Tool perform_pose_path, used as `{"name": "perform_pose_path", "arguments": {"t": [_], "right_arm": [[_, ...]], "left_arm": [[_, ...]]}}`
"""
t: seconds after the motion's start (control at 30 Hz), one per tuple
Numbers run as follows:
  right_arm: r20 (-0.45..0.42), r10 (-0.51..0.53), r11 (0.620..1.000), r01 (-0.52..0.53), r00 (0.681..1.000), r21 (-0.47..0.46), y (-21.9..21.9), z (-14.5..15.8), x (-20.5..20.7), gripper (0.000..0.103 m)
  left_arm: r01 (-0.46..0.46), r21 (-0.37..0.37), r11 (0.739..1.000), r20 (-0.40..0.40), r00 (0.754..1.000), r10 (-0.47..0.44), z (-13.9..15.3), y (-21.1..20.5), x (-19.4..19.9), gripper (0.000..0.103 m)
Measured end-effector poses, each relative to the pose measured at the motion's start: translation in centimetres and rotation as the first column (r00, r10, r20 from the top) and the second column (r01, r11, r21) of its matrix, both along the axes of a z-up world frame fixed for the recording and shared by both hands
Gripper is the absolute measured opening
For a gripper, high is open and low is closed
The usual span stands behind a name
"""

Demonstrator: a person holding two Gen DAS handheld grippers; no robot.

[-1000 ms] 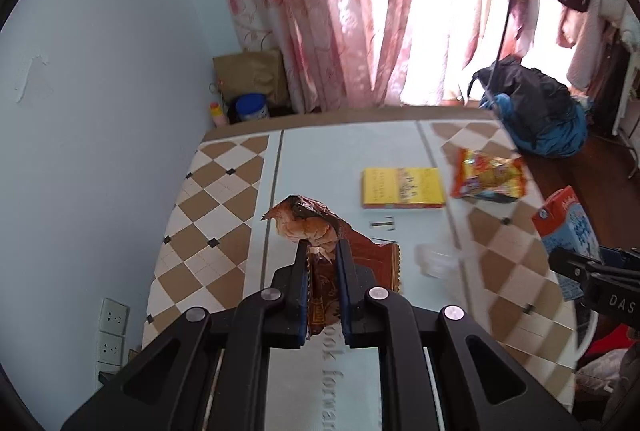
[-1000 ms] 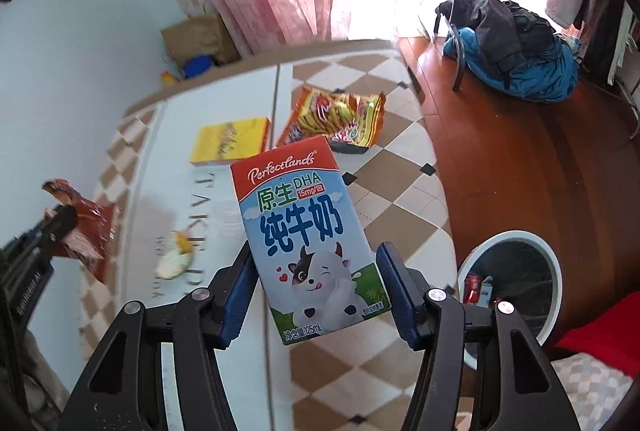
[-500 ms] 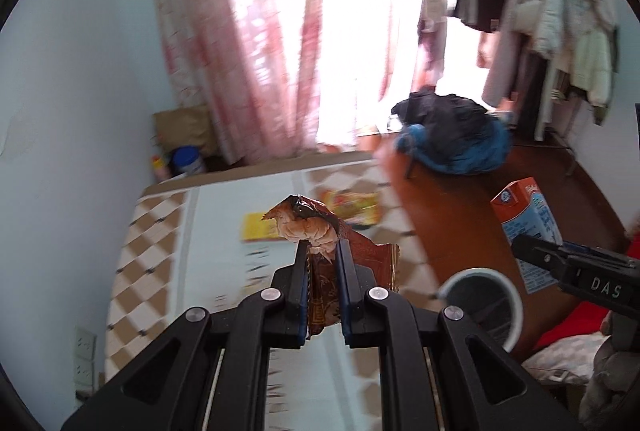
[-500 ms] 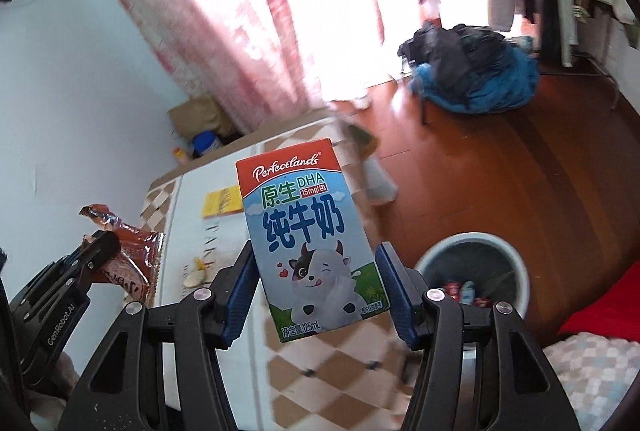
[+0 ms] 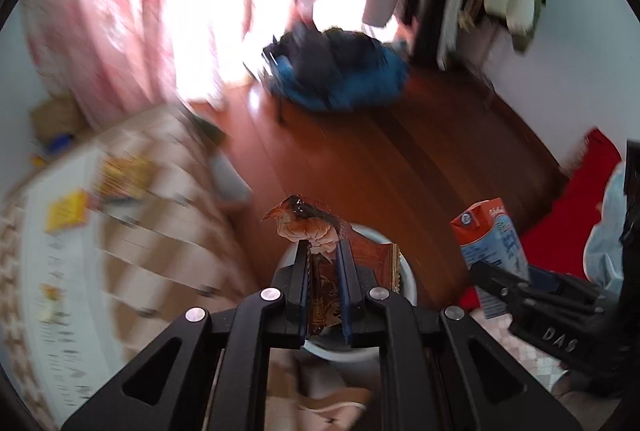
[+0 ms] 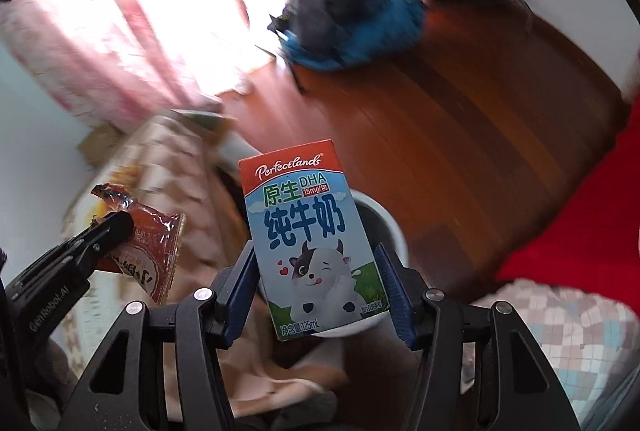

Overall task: Collect trash
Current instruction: 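Carry the wrapper and milk carton over the bin and release both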

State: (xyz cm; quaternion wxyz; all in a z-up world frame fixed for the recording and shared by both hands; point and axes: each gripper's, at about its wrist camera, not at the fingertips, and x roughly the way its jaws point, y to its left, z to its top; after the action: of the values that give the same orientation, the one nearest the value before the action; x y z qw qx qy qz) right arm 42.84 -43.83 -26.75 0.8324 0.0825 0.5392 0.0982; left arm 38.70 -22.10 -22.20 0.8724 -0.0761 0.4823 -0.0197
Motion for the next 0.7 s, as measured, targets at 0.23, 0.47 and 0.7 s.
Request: {"name": "perform_pose_path", "arguments": {"t": [0.23,0.47,0.7], "right_arm": [[-0.187,-0.062,0.998,0.067,0.980,0.021,-3.5,-11.1,3.0,0.060],[-0.264,-0.033,0.999,0.039,0.964,0.019,-2.4,-17.1,6.2,0.061],[-0.278,-0.046,0.998,0.053,0.959,0.016,-1.4,-17.8,6.9,0.102]], "left_arm": [[0.040,-0.039,0.998,-0.259,0.965,-0.049,-10.0,-2.2,5.7,0.016],[-0.003,0.014,1.000,-0.329,0.944,0.007,-13.4,-1.6,7.1,0.089],[-0.034,0.088,0.996,-0.332,0.941,0.061,-13.4,-0.2,5.4,0.096]]}}
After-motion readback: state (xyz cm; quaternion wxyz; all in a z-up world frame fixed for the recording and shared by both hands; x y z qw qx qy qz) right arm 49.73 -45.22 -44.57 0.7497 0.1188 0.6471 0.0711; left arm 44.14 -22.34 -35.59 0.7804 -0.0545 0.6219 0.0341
